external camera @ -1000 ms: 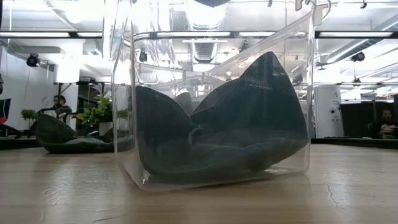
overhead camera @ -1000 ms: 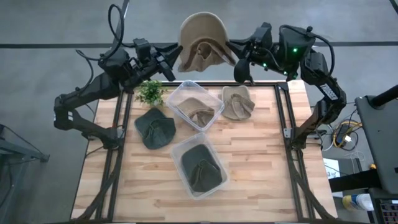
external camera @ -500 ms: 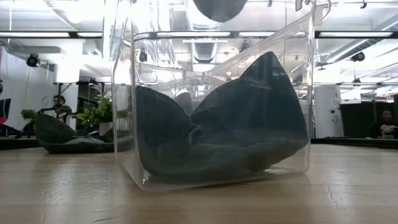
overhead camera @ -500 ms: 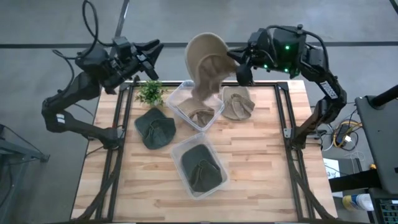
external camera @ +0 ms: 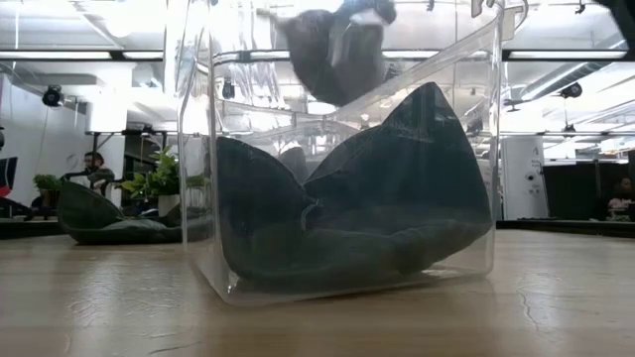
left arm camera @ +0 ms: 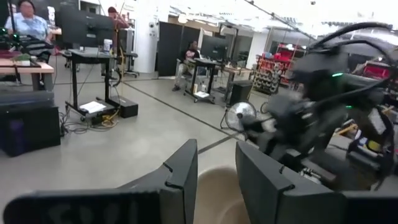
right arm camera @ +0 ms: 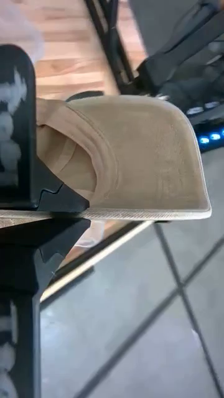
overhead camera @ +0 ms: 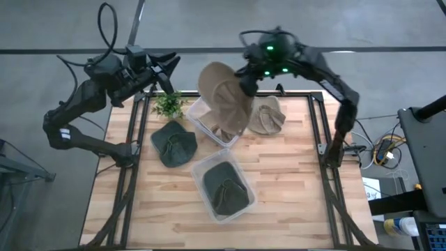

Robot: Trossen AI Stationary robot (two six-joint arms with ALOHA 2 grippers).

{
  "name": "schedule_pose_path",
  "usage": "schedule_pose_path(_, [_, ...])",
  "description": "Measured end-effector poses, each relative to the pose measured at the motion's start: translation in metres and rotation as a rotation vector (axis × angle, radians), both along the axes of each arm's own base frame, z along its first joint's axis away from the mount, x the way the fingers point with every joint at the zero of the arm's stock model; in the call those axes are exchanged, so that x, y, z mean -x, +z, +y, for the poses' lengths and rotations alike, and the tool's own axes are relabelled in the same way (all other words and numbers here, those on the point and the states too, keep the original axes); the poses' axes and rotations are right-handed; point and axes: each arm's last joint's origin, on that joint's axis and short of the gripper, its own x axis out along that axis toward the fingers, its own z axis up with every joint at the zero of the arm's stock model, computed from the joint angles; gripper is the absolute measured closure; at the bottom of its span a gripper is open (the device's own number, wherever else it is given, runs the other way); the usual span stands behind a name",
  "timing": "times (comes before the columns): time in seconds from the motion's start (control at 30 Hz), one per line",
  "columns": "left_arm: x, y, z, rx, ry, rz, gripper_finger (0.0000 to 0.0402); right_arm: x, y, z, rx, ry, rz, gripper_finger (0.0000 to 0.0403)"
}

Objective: Pick & Place hat
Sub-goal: Put the bottom brown cap into the top transparent bin

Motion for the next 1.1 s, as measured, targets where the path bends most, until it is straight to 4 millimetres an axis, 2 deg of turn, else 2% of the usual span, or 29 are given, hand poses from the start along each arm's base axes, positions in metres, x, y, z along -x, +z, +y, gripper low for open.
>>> schedule_pose_path(0.27, [-0.001, -0.006, 0.000, 0.013, 0.000, 0.065, 0.0298, -0.049, -0.066, -0.040, -0.127, 0.069, 0.133, 0.0394])
schedule_pose_path(0.5, [-0.001, -0.009, 0.000, 0.020, -0.001, 0.092, 0.0298, -0.073, -0.111, -0.059, -0.254, 0.173, 0.189, 0.0394])
schedule_pose_path(0.9, [-0.001, -0.009, 0.000, 0.017, -0.001, 0.096, 0.0298, -0.084, -0.154, -0.082, -0.344, 0.250, 0.246, 0.0392])
schedule_pose_path(1.1, [-0.001, -0.009, 0.000, 0.011, 0.000, 0.101, 0.0298, -0.092, -0.172, -0.086, -0.353, 0.280, 0.268, 0.0376])
